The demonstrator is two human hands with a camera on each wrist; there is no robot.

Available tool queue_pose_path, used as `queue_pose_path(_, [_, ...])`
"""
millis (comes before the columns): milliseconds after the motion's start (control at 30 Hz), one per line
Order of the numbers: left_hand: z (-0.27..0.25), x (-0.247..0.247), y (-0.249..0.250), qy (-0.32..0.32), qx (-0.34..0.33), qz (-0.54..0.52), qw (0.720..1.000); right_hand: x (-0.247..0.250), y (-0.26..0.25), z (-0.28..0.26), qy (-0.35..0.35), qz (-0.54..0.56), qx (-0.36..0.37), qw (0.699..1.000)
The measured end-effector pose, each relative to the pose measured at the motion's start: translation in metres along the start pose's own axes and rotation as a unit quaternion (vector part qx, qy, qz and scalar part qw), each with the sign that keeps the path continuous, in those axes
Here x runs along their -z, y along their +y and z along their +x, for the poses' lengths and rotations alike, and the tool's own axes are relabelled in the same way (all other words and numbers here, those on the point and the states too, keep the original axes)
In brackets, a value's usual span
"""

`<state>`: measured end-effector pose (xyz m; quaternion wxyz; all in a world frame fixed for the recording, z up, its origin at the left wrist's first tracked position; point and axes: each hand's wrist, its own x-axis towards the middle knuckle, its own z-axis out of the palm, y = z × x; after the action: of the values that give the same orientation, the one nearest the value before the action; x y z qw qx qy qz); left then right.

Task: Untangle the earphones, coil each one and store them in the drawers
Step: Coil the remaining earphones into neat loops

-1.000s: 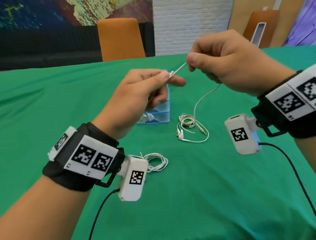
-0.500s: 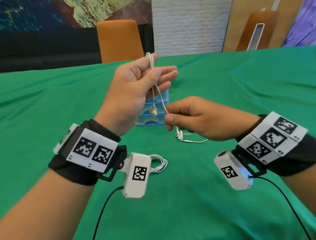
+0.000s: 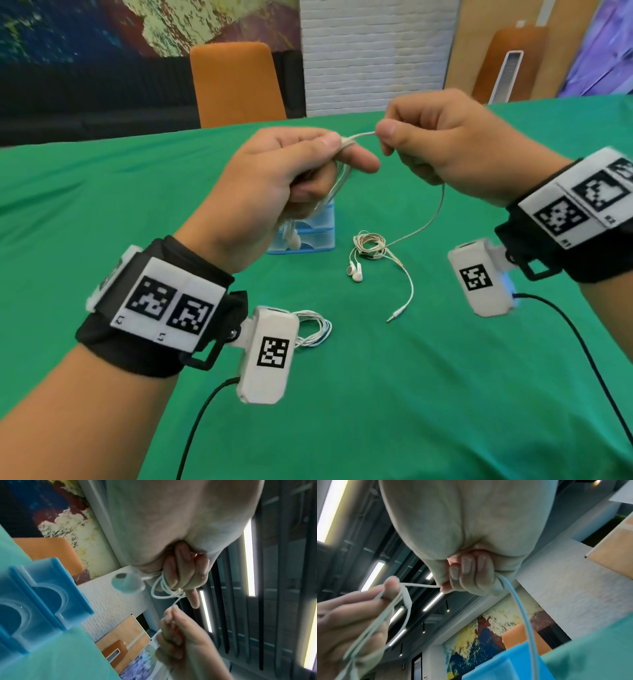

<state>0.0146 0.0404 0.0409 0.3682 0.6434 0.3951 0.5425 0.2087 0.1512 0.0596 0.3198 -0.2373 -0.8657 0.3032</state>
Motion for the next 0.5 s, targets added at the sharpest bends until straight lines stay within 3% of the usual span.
queue_pose_path(133, [0.004,0.003,0.005,0.051,-0.034,-0.09,0.994,-0.024,0.014,-0.009,-0.047,0.06,-0.045,0.996])
queue_pose_path(300, [0.008,0.003,-0.003,0.152,-0.052,-0.091,0.983,-0.051,0.011,-0.021,-0.159,-0.001,-0.02,0.987])
queue_pose_path(400, [0.008,-0.001,-0.009,0.151,-0.049,-0.022,0.987,-0.05,-0.003,-0.023,-0.196,-0.025,0.005,0.98])
queue_pose_path(500, [0.005,-0.001,-0.015,0.109,-0.037,0.107,0.988,-0.033,-0.019,-0.022,-0.206,-0.034,0.026,0.978])
